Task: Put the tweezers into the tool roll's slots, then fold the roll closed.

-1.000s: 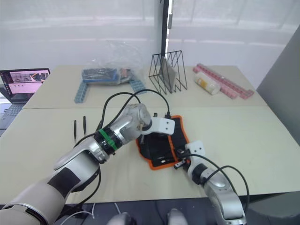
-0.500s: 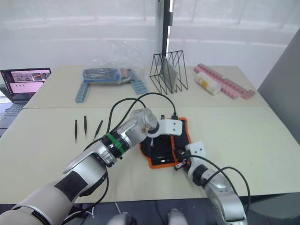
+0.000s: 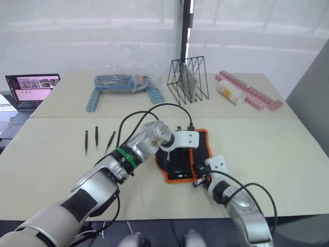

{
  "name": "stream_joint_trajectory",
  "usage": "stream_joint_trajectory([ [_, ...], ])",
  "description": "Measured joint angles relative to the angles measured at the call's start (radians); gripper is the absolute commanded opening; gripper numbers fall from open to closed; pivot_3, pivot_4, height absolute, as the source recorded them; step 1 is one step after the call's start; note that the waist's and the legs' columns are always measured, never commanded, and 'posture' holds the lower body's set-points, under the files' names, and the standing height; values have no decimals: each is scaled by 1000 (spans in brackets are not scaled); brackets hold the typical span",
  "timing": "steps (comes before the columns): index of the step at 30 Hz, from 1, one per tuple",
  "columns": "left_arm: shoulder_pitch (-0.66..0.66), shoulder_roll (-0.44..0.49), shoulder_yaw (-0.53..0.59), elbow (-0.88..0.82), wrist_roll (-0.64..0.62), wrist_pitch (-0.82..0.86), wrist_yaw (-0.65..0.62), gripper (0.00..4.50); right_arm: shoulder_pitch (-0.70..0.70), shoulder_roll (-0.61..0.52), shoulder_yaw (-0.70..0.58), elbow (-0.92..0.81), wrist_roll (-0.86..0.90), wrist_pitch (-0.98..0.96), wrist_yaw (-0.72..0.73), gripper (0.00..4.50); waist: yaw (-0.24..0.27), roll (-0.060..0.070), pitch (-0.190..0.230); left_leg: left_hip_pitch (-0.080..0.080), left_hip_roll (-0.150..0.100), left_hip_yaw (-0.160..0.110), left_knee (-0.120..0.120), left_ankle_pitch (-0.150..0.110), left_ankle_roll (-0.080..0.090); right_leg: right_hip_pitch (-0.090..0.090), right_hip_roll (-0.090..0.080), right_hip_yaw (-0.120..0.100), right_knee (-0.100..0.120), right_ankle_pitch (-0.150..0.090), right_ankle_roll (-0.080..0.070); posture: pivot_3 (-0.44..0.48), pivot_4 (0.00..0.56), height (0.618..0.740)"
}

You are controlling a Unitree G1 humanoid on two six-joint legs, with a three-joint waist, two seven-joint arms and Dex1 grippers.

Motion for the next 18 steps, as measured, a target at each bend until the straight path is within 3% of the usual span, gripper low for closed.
stream_joint_trajectory([
  [4, -2, 20, 26, -10, -10, 14, -9, 2413, -1, 0, 4, 1, 0, 0, 2, 0, -2, 0, 0, 0, 0, 0, 0, 0, 0, -1, 1, 0, 0, 0, 0, 0, 150, 725],
  [10, -6, 136, 43, -128, -27, 76, -98, 4371, -23, 1, 5, 13, 0, 0, 3, 0, -5, 0, 0, 0, 1, 0, 0, 0, 0, -1, 1, 0, 0, 0, 0, 0, 150, 725],
  [15, 20, 215, 86, -308, -70, 172, -169, 4444, -46, 0, 8, 34, -2, 1, 2, 0, -6, 0, 0, 0, 1, 0, 0, 0, 0, -1, 1, 1, 1, 0, 0, 0, 150, 725],
  [18, 64, 233, 174, -407, -139, 271, -168, 4444, -49, 0, 15, 36, -4, 1, 1, 0, -7, 0, 0, 0, 1, 0, 0, 0, 0, -1, 1, 1, 1, 0, 0, 0, 150, 725],
])
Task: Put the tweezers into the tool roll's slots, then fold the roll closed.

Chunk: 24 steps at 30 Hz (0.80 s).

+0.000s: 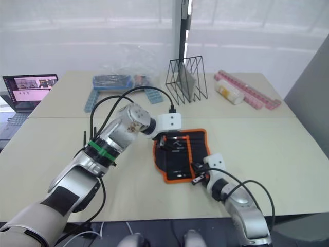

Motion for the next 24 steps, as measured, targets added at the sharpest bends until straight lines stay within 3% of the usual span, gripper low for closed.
stream_joint_trajectory([
  [7, 245, 158, 337, -260, -166, 119, 114, 4444, 21, -20, 2, -15, -3, 0, -1, 0, -8, 1, 0, 2, 1, 0, -1, 0, 0, 0, 0, 1, 5, 0, -1, 0, 150, 725],
  [13, 577, 263, 633, -508, -278, 205, 217, 4444, 54, -49, -11, -46, -4, 9, -4, 0, 6, -1, -2, 2, 1, 0, -1, 0, 0, 1, -2, 3, 4, 0, 1, 0, 150, 725],
  [18, 927, 259, 847, -654, -339, 217, 292, 4444, 88, -79, -36, -65, -2, 11, 0, 0, 15, -3, -3, 3, 2, 0, -2, -1, 0, 2, -3, 3, 0, -1, 1, 0, 150, 725],
  [24, 1203, 137, 1020, -819, -422, 181, 385, 4444, 88, -104, -46, -50, 1, 0, 24, 0, 20, -7, -5, 7, 1, 0, -2, 0, 0, 6, -4, 6, 0, -1, 1, 0, 150, 725],
])
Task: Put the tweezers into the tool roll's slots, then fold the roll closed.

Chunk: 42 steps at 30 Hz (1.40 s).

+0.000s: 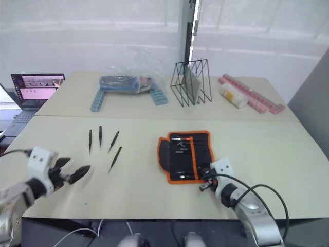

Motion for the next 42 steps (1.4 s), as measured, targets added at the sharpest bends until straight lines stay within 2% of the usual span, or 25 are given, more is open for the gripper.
stream_joint_trajectory([
  [7, 220, -169, 119, -106, -64, -79, 139, 4444, -9, -27, -3, 38, 0, -34, 37, 0, -6, -2, -2, 9, 1, 1, -5, 0, 0, 9, 1, 0, -5, -1, -1, 0, 150, 725],
  [10, 268, -220, 152, -112, -104, -84, 189, 4444, -27, -38, -5, 65, -2, -41, 46, 0, -3, -3, -2, 10, 1, -1, -6, 0, 0, 12, 1, -1, -9, -1, -1, 0, 150, 725],
  [15, 327, -238, 146, -135, -139, -123, 236, 4444, -41, -38, -3, 75, -2, -40, 49, 0, -5, -3, -2, 10, 1, 0, -7, 0, 0, 12, 1, -1, -10, -1, -1, 0, 150, 725],
  [20, 321, -245, 84, -136, -144, -132, 292, 4444, -55, -46, 6, 77, -10, -34, 52, 0, -6, -3, -2, 10, 1, 0, -8, 0, 0, 12, 2, -1, -10, -1, -1, 0, 150, 725],
  [28, 207, -225, 1, -80, -139, -146, 389, 4444, -81, -36, 18, 82, -27, -13, 35, 0, -5, -3, -2, 10, 1, 0, -8, 0, 0, 12, 2, -1, -11, -1, -2, 0, 150, 725],
  [36, -97, -199, -128, 148, -54, -120, 578, 4444, -77, -11, 31, 54, -41, 2, 5, 0, -6, -3, -2, 10, 0, -1, -9, 0, 0, 12, 2, -1, -10, -1, -1, 0, 150, 725],
  [42, -228, -172, -206, 272, 8, -121, 648, 4444, -78, 2, 37, 47, -41, 3, -9, 0, -4, -2, -2, 11, 0, -1, -10, 0, 0, 12, 2, -1, -10, -1, -1, 0, 150, 725],
])
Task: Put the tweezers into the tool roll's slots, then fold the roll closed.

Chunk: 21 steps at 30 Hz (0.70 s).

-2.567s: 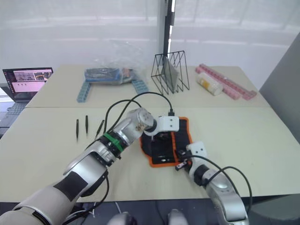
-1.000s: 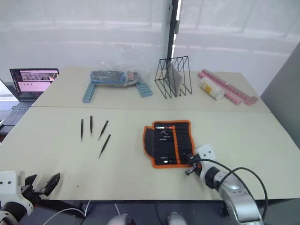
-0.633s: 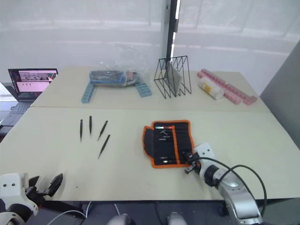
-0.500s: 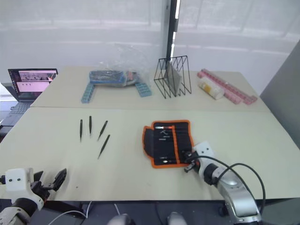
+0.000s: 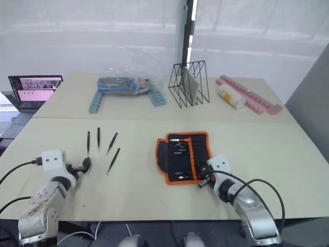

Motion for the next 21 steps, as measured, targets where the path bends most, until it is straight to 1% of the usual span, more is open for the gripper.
stream_joint_trajectory([
  [2, -45, 1, -17, 42, 13, 3, 21, 4444, 0, 6, 1, -1, 0, 0, -4, 0, 3, 1, 0, 0, 0, 0, 0, 0, 0, 0, 0, 0, 0, 0, 0, 0, 150, 725],
  [5, -121, -6, -19, 108, 23, 16, 69, 4444, 2, 12, 6, -3, 0, 0, -10, 0, 3, 1, 0, 1, 0, 0, 0, 0, -1, 1, 0, 0, 1, 0, 0, 0, 150, 725],
  [9, -221, -12, -23, 216, 35, 7, 103, 4444, 4, 14, 8, -6, 0, 0, -12, 0, 4, 2, -1, 1, -1, -1, 0, 1, -1, 1, 0, 0, 1, 0, 0, 0, 150, 725],
  [13, -263, -15, -37, 267, 49, -1, 117, 4444, 3, 16, 9, -8, 0, 0, -13, 0, 5, 2, -1, 1, -1, -1, 0, 1, -1, 1, 0, 0, 1, 0, 0, 0, 150, 725],
  [16, -273, -19, -38, 280, 51, -2, 126, 3609, 3, 16, 9, -8, 0, 0, -13, 0, 6, 4, -2, 1, -1, -1, 0, 1, -1, 1, -1, 0, 1, 0, 0, 0, 150, 725],
  [19, -275, -26, -38, 284, 51, -2, 129, 2679, 3, 16, 10, -9, 0, 0, -13, 0, 6, 4, -2, 1, -1, -1, 0, 0, -1, 1, -1, 0, 0, 0, 0, 0, 150, 725],
  [21, -275, -26, -38, 285, 51, -2, 129, 1976, 3, 16, 10, -11, 0, 3, -13, 0, 6, 4, -2, 1, -1, -1, 0, 1, -1, 1, -1, -1, 0, 0, 0, 0, 150, 725],
])
